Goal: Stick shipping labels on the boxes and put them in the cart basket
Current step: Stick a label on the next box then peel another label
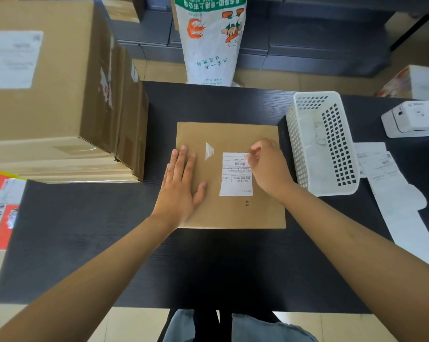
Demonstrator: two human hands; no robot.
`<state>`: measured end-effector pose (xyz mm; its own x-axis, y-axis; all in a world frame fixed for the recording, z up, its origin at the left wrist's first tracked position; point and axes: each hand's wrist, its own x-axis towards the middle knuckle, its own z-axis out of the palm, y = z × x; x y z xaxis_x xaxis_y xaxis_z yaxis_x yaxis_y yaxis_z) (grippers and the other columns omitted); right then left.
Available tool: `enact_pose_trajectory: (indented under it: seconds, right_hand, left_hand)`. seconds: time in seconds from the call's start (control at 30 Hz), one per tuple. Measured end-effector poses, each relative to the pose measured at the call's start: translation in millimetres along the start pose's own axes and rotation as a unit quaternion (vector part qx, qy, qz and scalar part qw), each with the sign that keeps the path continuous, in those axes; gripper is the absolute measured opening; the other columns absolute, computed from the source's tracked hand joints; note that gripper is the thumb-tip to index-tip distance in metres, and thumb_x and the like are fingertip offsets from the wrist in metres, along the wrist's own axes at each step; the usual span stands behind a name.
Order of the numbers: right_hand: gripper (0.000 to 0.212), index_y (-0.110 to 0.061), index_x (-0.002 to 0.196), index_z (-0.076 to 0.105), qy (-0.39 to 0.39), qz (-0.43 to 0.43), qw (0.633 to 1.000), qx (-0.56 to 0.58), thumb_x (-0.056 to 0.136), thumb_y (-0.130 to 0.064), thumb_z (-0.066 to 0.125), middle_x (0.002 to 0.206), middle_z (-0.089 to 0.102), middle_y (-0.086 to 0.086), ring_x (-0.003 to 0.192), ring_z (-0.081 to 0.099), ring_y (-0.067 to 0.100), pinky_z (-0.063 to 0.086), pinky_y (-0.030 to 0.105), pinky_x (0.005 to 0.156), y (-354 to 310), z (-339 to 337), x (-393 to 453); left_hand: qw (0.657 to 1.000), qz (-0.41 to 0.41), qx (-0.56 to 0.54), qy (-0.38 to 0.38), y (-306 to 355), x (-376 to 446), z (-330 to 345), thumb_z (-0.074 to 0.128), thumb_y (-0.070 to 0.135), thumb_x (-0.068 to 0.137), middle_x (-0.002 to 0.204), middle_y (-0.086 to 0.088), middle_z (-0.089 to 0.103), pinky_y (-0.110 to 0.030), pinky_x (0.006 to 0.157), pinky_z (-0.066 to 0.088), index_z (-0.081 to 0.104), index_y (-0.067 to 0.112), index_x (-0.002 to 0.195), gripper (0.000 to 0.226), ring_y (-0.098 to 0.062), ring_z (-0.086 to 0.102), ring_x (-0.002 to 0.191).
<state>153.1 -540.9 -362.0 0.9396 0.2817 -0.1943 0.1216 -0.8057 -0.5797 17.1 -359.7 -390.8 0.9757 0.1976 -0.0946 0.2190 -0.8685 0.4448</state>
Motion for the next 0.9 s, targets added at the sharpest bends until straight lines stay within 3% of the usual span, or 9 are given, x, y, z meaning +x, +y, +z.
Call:
enact_pose_trajectory:
  seconds: [0.2,0.27,0.33,0.53,0.67,0.8,0.9]
  right_hand:
    - [0.011,-0.014,0.089,0.057,0.014,0.009,0.999,-0.037,0.097,-0.016,0.050,0.104,0.054,0.003,0.083,0.055,0.016,0.044,0.025,0.070,-5,-2,2]
    - [0.007,-0.011,0.099,0.056,-0.016,0.005,0.994,-0.105,0.095,-0.012,0.051,0.110,0.051,0.005,0.089,0.055,0.019,0.051,0.032,0.074,-9,-1,3]
    - [0.019,-0.007,0.111,0.053,-0.041,0.000,0.985,-0.168,0.092,-0.008,0.052,0.116,0.047,0.009,0.097,0.052,0.022,0.052,0.036,0.082,-12,1,4]
    - [0.011,-0.012,0.106,0.052,0.007,-0.006,1.000,-0.021,0.098,-0.018,0.050,0.110,0.047,0.000,0.095,0.054,0.015,0.049,0.027,0.083,-4,0,-3]
    - [0.008,-0.014,0.094,0.058,0.028,-0.008,0.999,-0.014,0.097,-0.018,0.051,0.103,0.048,-0.002,0.086,0.056,0.015,0.046,0.025,0.075,-3,1,-2]
    - [0.013,-0.010,0.097,0.058,0.009,-0.018,0.995,-0.100,0.096,-0.011,0.045,0.108,0.050,0.006,0.087,0.055,0.021,0.051,0.037,0.074,-7,1,1]
    - [0.024,-0.005,0.113,0.051,-0.025,-0.022,0.979,-0.202,0.089,-0.002,0.051,0.117,0.047,0.011,0.097,0.051,0.024,0.050,0.034,0.079,-12,7,1]
  left_hand:
    - [1.000,0.000,-0.004,-0.002,-1,0,1,0.041,0.042,0.098,0.161,-0.004,-0.003,-0.044,0.121,0.007,0.010,0.012,0.153,0.070,-0.020,-0.012,0.148]
    - [1.000,-0.001,-0.006,-0.001,-1,0,1,0.037,0.044,0.098,0.161,-0.004,-0.003,-0.044,0.121,0.007,0.010,0.013,0.153,0.069,-0.019,-0.013,0.147]
    - [1.000,-0.004,-0.007,-0.002,-2,1,1,0.037,0.045,0.098,0.161,-0.003,-0.004,-0.046,0.121,0.009,0.010,0.014,0.153,0.069,-0.019,-0.013,0.147]
    - [1.000,-0.011,-0.014,-0.008,-1,0,0,0.038,0.045,0.097,0.161,0.000,-0.005,-0.047,0.120,0.009,0.009,0.016,0.153,0.070,-0.017,-0.014,0.147]
    - [1.000,-0.011,-0.017,-0.007,0,-1,-1,0.037,0.046,0.098,0.161,0.001,-0.007,-0.042,0.121,0.005,0.008,0.016,0.154,0.070,-0.016,-0.016,0.147]
    - [1.000,-0.009,-0.019,0.001,1,0,-2,0.041,0.043,0.097,0.162,0.000,-0.004,-0.034,0.119,0.000,0.011,0.014,0.153,0.070,-0.016,-0.015,0.147]
    - [1.000,-0.010,-0.018,0.004,2,-1,-2,0.042,0.043,0.097,0.162,-0.001,-0.003,-0.036,0.120,0.001,0.011,0.014,0.153,0.070,-0.016,-0.014,0.147]
